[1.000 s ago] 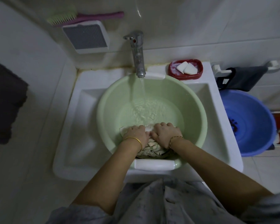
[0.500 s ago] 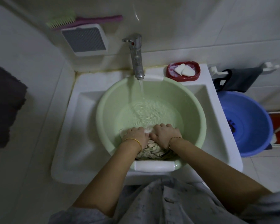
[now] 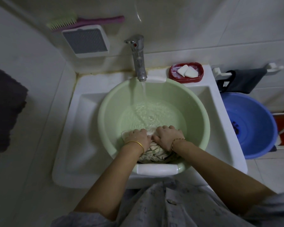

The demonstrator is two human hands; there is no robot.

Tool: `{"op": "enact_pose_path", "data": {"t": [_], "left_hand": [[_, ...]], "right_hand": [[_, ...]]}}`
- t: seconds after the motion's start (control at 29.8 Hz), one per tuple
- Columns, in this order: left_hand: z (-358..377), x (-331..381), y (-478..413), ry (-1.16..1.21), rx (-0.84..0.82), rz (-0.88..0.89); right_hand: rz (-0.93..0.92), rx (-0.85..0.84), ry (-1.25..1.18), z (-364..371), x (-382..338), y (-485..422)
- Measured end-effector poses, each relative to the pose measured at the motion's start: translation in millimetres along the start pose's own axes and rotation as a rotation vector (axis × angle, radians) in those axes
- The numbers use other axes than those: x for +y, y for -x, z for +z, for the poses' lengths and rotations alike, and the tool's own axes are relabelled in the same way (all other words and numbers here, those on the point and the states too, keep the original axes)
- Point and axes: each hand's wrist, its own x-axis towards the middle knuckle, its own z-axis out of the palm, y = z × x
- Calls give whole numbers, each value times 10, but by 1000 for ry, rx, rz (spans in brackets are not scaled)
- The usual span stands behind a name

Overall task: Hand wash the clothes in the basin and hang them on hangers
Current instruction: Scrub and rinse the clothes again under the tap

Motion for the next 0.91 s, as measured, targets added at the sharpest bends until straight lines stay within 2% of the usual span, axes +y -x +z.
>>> {"op": "enact_pose_path", "data": {"t": [0.91], "left_hand": [[-4,-18,-22,14,-5,14]], "right_hand": [[21,0,19,0,-16,-17]]}}
